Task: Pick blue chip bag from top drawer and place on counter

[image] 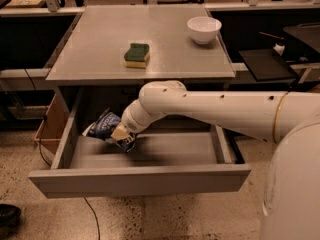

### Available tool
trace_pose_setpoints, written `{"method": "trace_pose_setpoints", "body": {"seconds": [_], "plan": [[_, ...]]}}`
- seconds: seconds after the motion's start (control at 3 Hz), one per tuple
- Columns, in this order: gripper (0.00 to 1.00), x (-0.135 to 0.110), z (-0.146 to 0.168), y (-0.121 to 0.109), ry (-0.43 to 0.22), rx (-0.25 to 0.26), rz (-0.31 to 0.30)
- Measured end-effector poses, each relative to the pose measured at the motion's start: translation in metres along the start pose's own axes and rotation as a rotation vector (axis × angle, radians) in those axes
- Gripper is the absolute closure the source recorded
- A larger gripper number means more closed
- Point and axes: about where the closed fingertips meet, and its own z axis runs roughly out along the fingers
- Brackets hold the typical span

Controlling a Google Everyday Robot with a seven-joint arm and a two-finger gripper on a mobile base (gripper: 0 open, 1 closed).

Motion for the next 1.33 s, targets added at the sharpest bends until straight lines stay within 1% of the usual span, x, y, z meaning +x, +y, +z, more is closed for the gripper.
{"method": "trace_pose_setpoints", "body": {"seconds": [0.33,0.67,1.0,1.33], "plan": [[1.0,0.004,-0.039,-0.009,0.03,-0.009,-0.061],[1.0,0.015,-0.086,-0.014,0.085,-0.016,-0.115],[1.0,0.013,-0.13,-0.02,0.121,0.0,-0.165],[1.0,0.002,-0.168,-0.036,0.153,0.042,-0.209]]}}
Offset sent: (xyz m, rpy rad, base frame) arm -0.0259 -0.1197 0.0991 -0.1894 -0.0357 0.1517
